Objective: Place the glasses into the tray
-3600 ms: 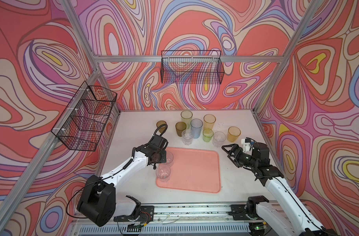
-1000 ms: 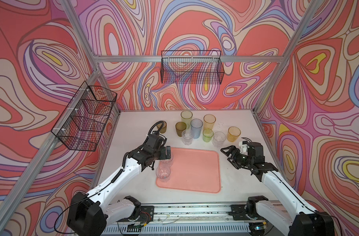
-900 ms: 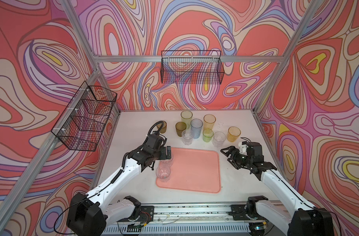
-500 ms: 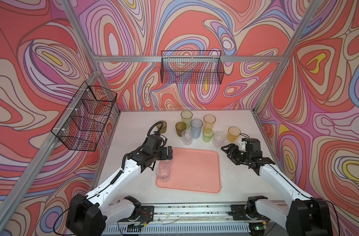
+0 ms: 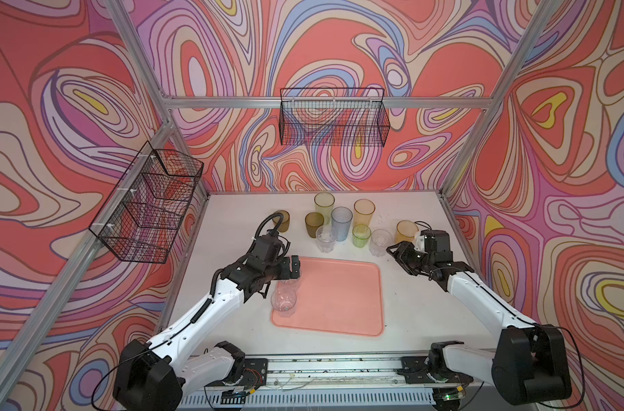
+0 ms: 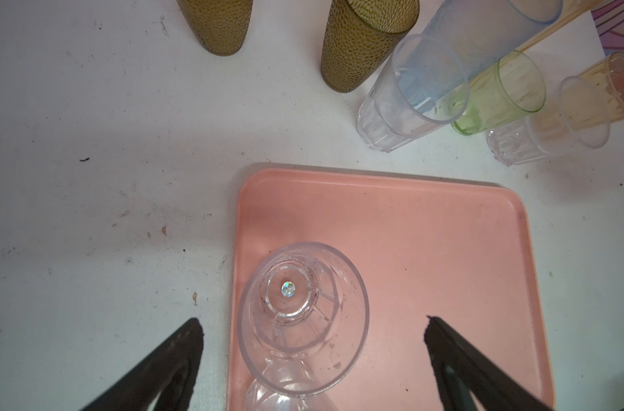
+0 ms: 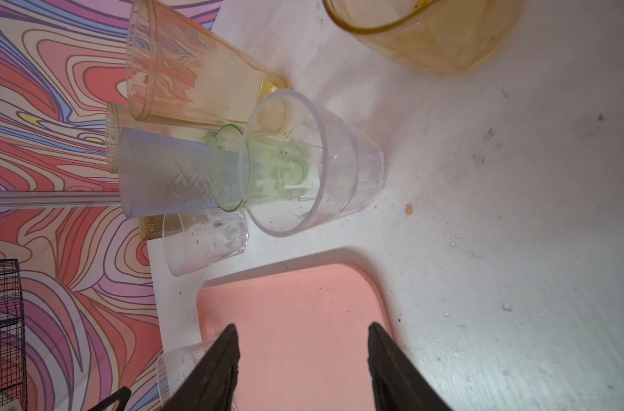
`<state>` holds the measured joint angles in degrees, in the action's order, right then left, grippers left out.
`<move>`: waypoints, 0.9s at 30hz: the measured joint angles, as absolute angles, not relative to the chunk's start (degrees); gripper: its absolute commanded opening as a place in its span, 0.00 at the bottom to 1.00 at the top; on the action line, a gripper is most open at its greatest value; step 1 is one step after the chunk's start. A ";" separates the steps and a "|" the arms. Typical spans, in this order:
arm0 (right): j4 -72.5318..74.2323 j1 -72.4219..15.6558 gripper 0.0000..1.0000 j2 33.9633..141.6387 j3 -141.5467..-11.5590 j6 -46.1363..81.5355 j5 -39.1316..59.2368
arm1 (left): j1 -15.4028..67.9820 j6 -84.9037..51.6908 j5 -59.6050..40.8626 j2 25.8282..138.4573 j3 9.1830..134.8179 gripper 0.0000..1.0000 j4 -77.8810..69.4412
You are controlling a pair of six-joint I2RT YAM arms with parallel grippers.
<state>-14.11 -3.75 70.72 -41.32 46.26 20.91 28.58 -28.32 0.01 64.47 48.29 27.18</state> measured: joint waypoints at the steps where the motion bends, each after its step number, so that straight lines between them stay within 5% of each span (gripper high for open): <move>1: -14.02 -3.75 0.52 71.07 -41.58 46.09 20.73 | 28.58 -28.32 0.01 64.47 48.29 1.00 27.18; 27: -11.60 -3.75 0.40 78.67 -44.36 44.99 18.13 | 28.58 -28.34 -0.01 65.65 48.25 1.00 27.14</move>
<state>-11.60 -3.75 78.67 -44.36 44.99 18.13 28.58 -28.34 -0.01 65.65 48.25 27.14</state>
